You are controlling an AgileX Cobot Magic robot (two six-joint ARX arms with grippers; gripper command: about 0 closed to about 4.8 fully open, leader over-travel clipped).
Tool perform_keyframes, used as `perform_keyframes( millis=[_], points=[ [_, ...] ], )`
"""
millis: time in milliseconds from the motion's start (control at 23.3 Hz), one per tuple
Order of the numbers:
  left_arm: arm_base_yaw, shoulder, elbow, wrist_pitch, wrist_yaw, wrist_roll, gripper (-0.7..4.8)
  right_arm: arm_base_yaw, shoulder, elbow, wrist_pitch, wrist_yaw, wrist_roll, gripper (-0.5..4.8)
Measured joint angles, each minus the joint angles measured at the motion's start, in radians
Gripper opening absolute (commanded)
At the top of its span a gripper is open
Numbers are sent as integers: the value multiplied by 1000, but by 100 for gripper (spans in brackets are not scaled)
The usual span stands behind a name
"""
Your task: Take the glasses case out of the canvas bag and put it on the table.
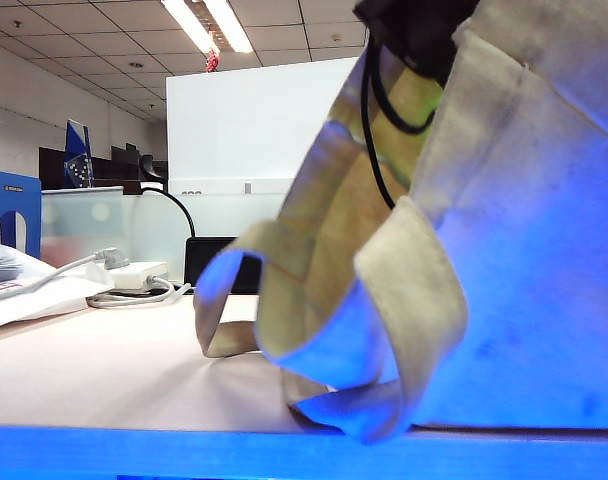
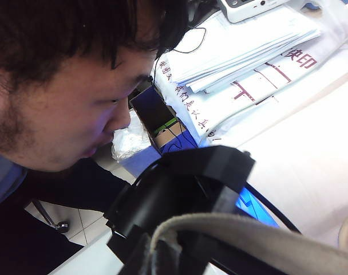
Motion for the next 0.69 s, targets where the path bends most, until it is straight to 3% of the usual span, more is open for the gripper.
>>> perform_keyframes(
  millis=[644, 687],
  points=[
    [11, 90, 74, 77, 121, -39, 479, 0, 0, 0, -13, 5, 0, -2],
    [13, 92, 74, 77, 130, -40, 396, 0, 0, 0, -13, 5, 0, -2]
  ],
)
